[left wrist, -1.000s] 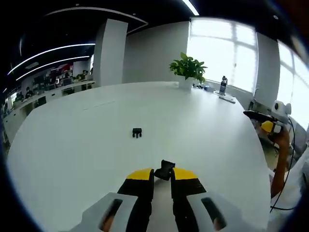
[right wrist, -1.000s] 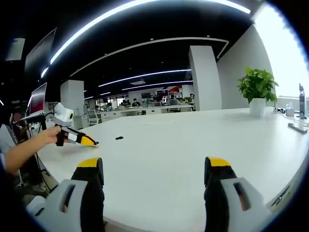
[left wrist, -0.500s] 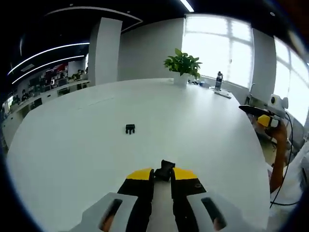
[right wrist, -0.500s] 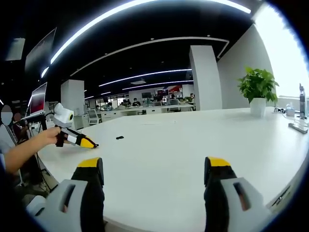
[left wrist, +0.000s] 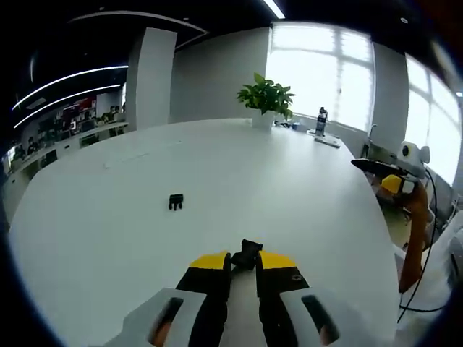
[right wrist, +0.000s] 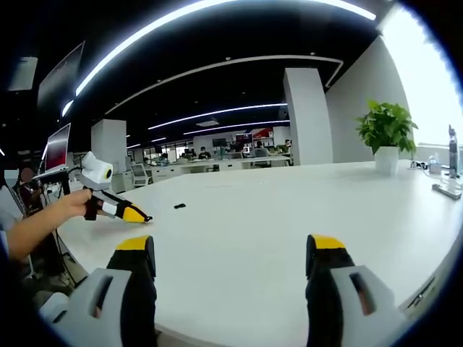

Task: Snap the two parts of the plastic buckle together until the buckle closes and remains connected.

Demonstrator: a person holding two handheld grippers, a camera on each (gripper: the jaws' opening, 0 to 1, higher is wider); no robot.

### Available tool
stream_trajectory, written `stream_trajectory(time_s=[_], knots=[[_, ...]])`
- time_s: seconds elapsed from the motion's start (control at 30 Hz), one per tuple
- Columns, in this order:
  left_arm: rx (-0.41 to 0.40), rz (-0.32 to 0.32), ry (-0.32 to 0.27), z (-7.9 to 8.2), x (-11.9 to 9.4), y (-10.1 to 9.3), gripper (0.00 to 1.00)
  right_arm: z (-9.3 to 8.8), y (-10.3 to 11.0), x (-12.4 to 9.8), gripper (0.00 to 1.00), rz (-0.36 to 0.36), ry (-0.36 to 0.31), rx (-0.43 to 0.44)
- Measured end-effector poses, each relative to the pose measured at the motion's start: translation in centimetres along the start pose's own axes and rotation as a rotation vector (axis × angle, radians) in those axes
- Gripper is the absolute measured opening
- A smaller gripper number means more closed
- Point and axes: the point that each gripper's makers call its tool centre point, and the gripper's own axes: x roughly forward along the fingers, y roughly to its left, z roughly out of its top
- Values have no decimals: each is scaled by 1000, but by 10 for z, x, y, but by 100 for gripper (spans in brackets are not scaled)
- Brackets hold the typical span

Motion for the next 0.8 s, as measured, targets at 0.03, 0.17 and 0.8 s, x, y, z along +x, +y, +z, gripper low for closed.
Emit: stream_trajectory(time_s=[0.03, 0.17, 0.8], knots=[[-3, 3, 4, 0, 1, 0, 13, 0, 0, 0, 86, 0, -1, 0], [3, -11, 5, 2, 5, -8, 13, 0, -1, -1, 86, -2, -1, 1], [17, -41, -3, 14, 22, -22, 13, -1, -5, -2, 86, -8, -5, 10]])
